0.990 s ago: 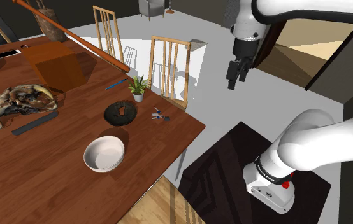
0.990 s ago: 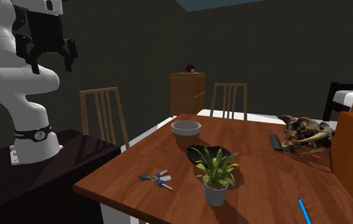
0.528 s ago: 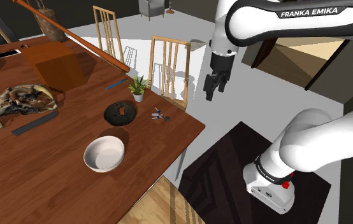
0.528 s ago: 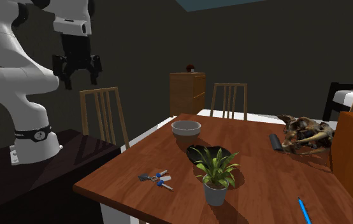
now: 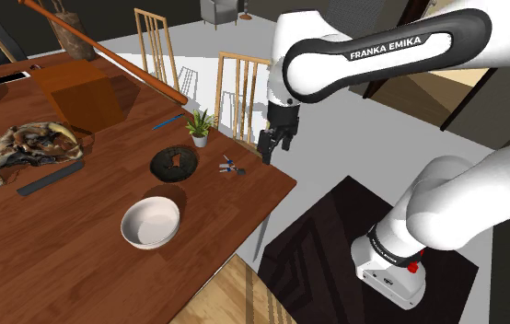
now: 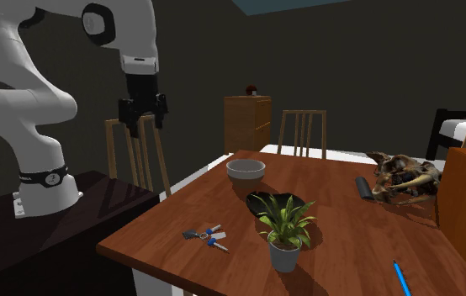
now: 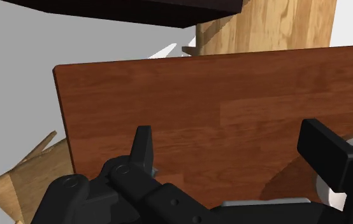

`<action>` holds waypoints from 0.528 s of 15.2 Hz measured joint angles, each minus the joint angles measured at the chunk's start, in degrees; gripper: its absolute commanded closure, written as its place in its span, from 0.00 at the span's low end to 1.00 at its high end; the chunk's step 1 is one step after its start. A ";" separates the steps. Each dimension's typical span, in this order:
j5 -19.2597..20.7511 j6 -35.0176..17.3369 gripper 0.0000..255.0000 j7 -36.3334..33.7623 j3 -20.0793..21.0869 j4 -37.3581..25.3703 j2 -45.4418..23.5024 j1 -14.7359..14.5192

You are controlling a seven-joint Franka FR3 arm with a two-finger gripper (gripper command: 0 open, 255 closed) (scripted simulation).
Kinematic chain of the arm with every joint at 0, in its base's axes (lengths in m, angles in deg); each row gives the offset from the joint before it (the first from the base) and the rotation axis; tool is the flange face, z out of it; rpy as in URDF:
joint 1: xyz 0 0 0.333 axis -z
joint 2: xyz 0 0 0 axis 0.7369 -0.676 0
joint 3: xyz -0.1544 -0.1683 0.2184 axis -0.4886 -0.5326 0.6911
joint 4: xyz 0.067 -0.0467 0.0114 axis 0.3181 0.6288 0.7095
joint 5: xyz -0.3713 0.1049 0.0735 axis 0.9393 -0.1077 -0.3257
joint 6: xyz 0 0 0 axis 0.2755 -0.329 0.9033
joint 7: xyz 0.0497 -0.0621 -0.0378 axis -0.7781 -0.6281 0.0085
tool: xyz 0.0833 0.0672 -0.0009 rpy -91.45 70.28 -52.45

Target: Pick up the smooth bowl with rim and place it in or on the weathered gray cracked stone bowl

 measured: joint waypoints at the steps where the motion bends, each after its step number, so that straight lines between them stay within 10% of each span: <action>1: -0.20 -2.00 0.00 -0.18 0.50 -0.34 -1.97 -0.19; 8: -0.69 -12.97 0.00 -4.82 5.26 -5.71 -15.08 -2.45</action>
